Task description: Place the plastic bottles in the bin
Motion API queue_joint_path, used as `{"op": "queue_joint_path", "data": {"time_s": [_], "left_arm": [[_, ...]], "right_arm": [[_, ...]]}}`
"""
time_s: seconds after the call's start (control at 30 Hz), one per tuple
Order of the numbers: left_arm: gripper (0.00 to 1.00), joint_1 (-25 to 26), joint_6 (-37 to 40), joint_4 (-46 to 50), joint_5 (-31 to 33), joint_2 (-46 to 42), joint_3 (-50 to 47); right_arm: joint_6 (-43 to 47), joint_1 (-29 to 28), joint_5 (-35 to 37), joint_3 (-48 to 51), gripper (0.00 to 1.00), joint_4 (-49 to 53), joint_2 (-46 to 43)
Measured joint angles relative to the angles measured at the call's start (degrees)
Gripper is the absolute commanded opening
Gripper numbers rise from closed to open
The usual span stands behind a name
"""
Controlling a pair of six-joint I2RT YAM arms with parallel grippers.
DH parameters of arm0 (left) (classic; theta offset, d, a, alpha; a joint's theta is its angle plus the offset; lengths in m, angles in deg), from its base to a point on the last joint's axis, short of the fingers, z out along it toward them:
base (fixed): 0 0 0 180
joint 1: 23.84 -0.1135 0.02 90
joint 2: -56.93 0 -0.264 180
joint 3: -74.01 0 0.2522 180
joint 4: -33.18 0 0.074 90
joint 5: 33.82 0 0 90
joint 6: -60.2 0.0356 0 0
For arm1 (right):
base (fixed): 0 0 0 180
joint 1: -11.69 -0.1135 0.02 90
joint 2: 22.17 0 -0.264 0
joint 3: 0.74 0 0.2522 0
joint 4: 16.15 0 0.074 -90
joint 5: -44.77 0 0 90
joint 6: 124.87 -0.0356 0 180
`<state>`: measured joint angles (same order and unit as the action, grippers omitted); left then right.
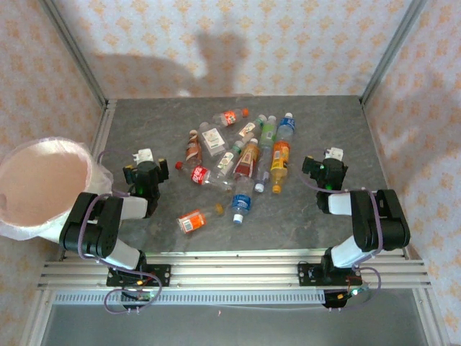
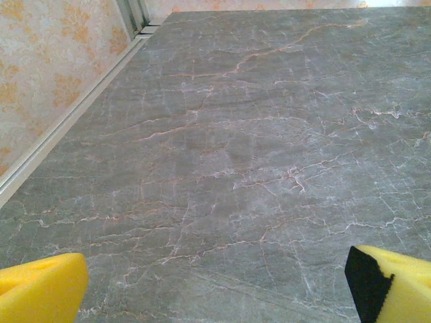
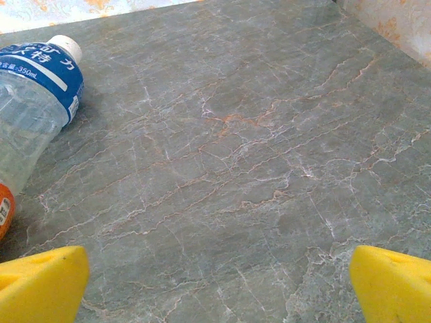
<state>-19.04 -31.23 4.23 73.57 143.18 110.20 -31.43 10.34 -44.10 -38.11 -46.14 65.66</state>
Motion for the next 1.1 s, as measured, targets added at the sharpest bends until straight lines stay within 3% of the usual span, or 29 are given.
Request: {"op": "queue_joint_path", "data": {"time_s": [0.13,0.3,0.5,0.63,0.77,0.93,1.1], "left_arm": [[1.0,0.11,0.07,1.16,-0.61,-2.21,0.09],[1.0,2.36,0.92,10.49,-0.42,-11.15,3.58],[1.0,6.16,-3.37,25.4,-0.42,-18.91,14.82],[1.0,7.56,-9.01,35.82,-2.47,-21.44,21.42],[1.0,7.58,-18.43,45.62,-8.61,-22.03,26.58],[1.0,9.6,-32.37,54.51,-17.46,-22.12,29.77],[1.0,12.13,-38.97,67.98,-19.58,-24.76,34.05]], "right_arm": [[0.02,0.02,-0.07,-0.09,0.99,2.03,-1.55],[-0.37,0.0,-0.02,-2.47,0.99,10.32,-9.7],[-5.97,0.0,-1.86,-11.85,0.99,25.9,-17.2],[-12.5,-0.35,-8.9,-16.92,0.99,35.63,-18.25],[-19.96,-3.37,-15.47,-17.38,0.98,42.36,-17.64],[-25.33,-8.79,-19.08,-19.28,0.94,51.15,-12.9],[-28.39,-14.88,-19.34,-21.57,0.96,55.84,-10.97]]}}
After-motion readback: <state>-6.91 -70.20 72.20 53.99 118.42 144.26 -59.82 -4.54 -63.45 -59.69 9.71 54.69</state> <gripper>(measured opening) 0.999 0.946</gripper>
